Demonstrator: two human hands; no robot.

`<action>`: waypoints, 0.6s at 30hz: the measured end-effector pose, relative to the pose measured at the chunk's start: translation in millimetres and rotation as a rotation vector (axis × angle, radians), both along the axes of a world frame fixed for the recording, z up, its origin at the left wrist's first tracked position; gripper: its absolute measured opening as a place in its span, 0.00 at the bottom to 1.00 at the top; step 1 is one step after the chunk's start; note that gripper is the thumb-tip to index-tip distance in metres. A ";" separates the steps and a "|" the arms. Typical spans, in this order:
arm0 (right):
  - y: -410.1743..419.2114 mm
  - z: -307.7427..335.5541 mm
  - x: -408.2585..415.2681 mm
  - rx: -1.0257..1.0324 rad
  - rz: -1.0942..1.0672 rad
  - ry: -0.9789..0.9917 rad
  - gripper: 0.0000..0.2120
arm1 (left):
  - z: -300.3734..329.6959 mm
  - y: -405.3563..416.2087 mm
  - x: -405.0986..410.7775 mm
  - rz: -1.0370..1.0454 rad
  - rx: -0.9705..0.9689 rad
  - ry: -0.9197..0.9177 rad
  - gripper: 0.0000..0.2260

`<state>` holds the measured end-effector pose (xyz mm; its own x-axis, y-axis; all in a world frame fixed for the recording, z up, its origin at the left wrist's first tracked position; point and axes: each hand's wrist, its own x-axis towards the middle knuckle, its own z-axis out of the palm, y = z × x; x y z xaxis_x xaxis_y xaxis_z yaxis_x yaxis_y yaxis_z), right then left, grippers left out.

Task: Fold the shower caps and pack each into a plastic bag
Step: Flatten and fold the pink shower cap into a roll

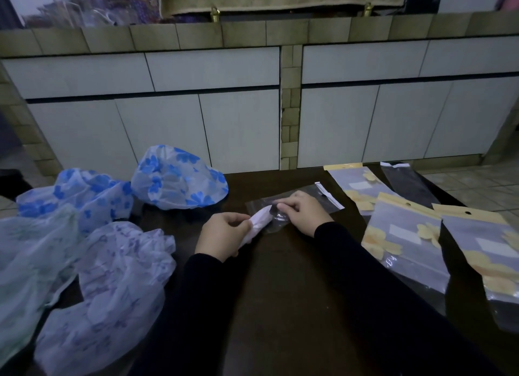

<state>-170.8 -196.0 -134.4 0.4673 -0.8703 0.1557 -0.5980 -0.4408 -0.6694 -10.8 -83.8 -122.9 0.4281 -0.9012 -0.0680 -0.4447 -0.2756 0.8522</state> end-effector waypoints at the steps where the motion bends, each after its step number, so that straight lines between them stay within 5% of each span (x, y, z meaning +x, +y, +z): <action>1: 0.6 0.0 -0.5 0.008 0.010 -0.030 0.14 | 3.2 0.6 -1.5 -0.007 0.012 -0.071 0.10; 5: 0.9 -1.5 -1.7 -0.087 0.035 -0.034 0.13 | 19.4 4.2 -13.3 0.033 -0.023 -0.564 0.12; 8: 0.1 -2.3 -1.5 -0.206 0.027 0.018 0.12 | 27.5 5.4 -26.8 0.008 -0.070 -0.742 0.12; 13: 2.2 -4.4 -3.3 -0.007 0.110 -0.146 0.13 | 23.0 -1.0 -28.4 -0.040 -0.077 -0.648 0.13; 18: 1.6 0.5 -6.1 -0.111 0.065 -0.117 0.11 | 21.4 -6.0 -16.6 0.023 0.021 -0.557 0.11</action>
<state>-177.0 -194.4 -134.0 0.4950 -0.8132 0.3060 -0.4863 -0.5512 -0.6780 -27.4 -89.8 -101.5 0.4238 -0.8922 0.1561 -0.8202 -0.3050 0.4841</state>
